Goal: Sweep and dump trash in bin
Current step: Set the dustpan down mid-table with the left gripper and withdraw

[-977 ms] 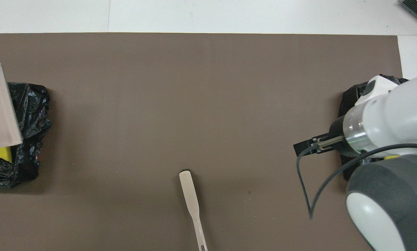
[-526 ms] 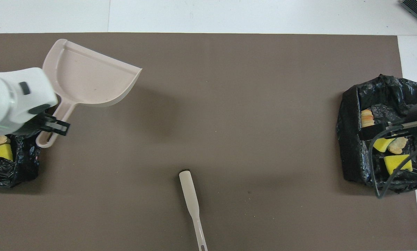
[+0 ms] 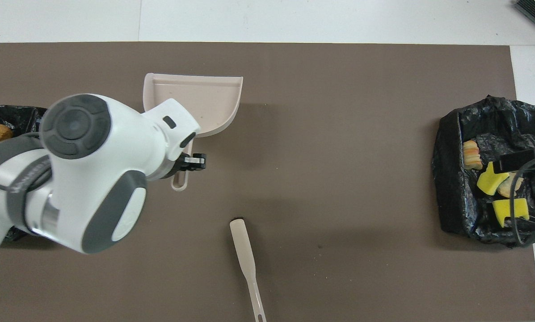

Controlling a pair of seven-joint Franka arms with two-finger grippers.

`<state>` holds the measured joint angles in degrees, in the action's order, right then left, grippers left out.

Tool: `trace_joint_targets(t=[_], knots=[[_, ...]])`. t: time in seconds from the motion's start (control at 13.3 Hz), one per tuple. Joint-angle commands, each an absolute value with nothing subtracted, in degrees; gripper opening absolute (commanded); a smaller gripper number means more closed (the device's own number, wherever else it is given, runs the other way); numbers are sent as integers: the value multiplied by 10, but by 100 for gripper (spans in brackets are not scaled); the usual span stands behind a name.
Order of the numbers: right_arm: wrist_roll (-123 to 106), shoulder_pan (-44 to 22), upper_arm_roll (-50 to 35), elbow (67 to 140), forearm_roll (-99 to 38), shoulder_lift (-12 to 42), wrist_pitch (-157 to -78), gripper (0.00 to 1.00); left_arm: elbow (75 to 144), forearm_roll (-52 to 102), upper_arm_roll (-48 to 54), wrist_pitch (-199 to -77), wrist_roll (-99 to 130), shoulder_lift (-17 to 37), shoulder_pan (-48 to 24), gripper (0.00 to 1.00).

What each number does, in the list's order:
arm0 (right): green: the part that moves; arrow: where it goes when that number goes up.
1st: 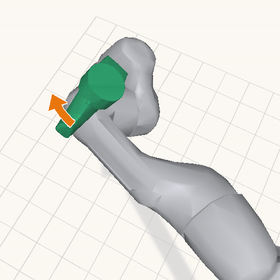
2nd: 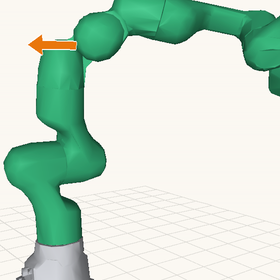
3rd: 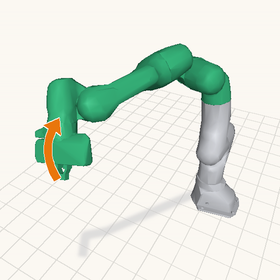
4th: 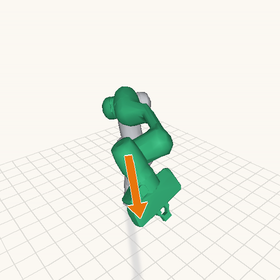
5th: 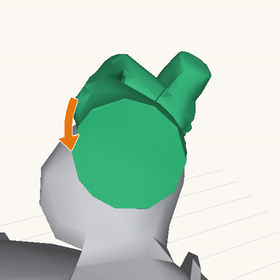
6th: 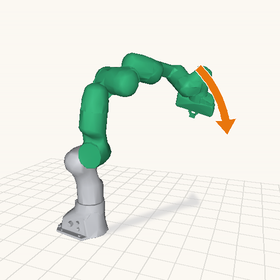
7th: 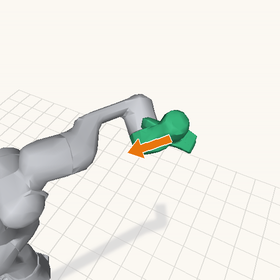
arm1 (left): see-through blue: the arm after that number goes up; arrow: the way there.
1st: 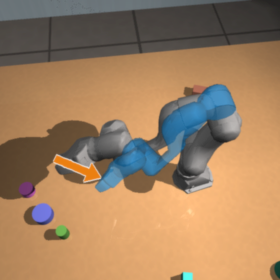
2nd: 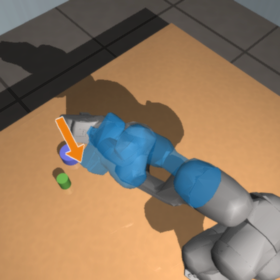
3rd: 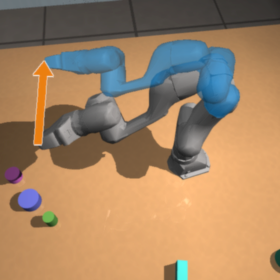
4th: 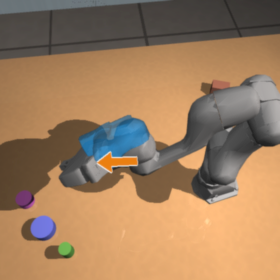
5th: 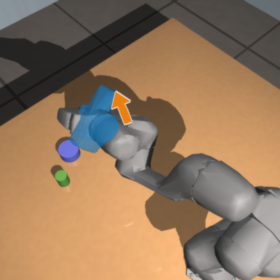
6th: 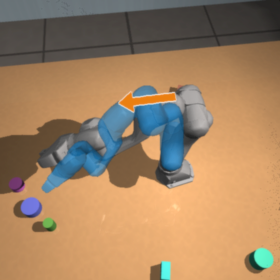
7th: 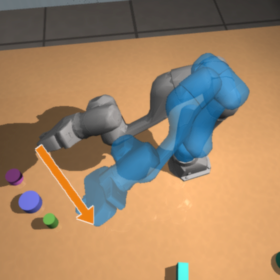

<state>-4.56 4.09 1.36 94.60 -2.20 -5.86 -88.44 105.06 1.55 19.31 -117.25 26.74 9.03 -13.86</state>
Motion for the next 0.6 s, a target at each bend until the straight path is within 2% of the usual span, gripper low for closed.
trace_joint_targets(t=[0.0,0.45,0.53], knots=[[-15,33,17,933,-21,-47,-873,100,1069,22,181,-1264,340,134,-183,0],[12,28,16,937,-18,-48,-875,100,1112,23,181,-1302,352,138,-206,0],[9,27,12,937,-10,-48,-872,100,1112,24,181,-1303,376,138,-206,25]])
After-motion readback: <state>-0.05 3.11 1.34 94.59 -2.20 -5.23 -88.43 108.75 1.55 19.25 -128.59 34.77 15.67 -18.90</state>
